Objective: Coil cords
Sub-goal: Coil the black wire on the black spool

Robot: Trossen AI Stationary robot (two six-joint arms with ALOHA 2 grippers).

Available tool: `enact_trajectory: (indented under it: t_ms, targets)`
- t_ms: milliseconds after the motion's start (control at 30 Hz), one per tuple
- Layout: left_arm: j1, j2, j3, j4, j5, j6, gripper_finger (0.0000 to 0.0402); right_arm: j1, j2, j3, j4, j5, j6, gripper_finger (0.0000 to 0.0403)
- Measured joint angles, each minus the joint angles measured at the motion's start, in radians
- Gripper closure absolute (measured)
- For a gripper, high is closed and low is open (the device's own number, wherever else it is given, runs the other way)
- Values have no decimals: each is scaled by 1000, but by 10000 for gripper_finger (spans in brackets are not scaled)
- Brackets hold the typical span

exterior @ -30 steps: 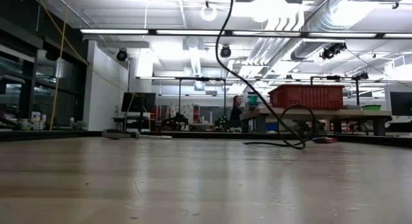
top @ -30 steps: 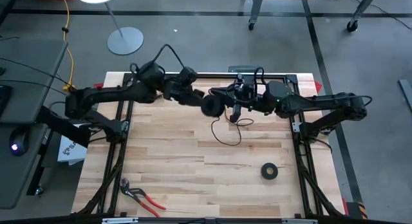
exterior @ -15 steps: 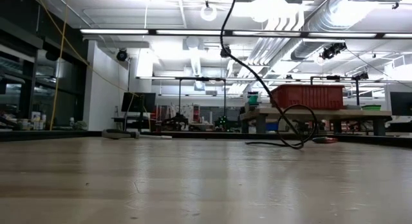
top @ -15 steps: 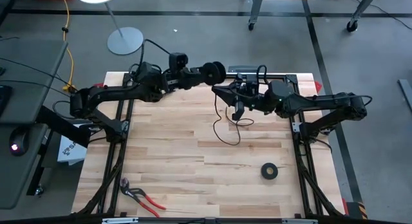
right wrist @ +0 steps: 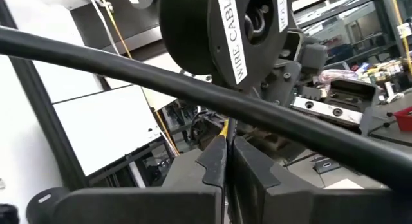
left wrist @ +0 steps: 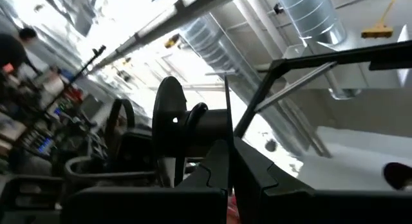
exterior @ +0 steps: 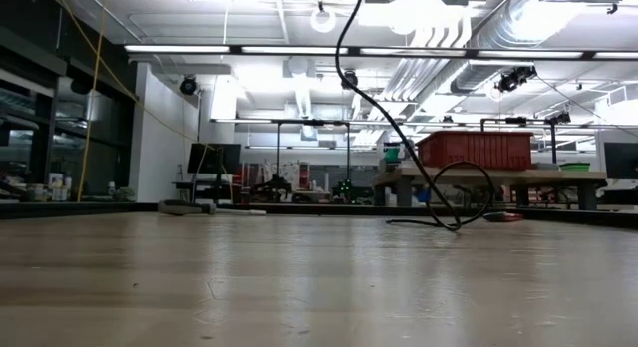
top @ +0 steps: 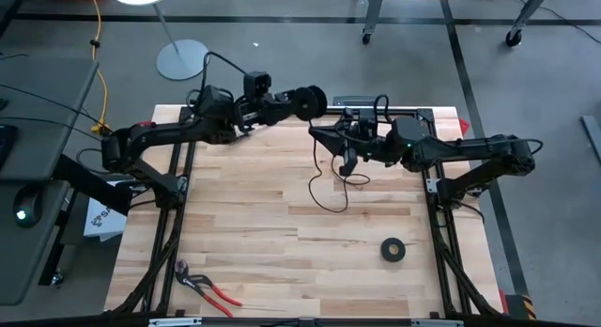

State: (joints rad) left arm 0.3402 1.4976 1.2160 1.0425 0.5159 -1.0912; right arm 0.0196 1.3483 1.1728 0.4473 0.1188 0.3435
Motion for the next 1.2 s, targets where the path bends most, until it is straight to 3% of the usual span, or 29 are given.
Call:
enact_trajectory:
  t_ms: [267, 500, 700, 1200]
  targets:
    - [19, -63, 0, -160, 35, 57, 401, 1, 0, -1, -15, 0, -8, 379]
    - [22, -149, 4, -355, 32, 203, 401, 2, 2, -4, -97, 12, -4, 299]
    - [22, -207, 4, -367, 6, 244, 401, 0, 2, -3, -183, 35, -9, 248]
    - [-21, -227, 2, -428, -64, 300, 401, -9, 70, -2, -186, 110, -137, 242]
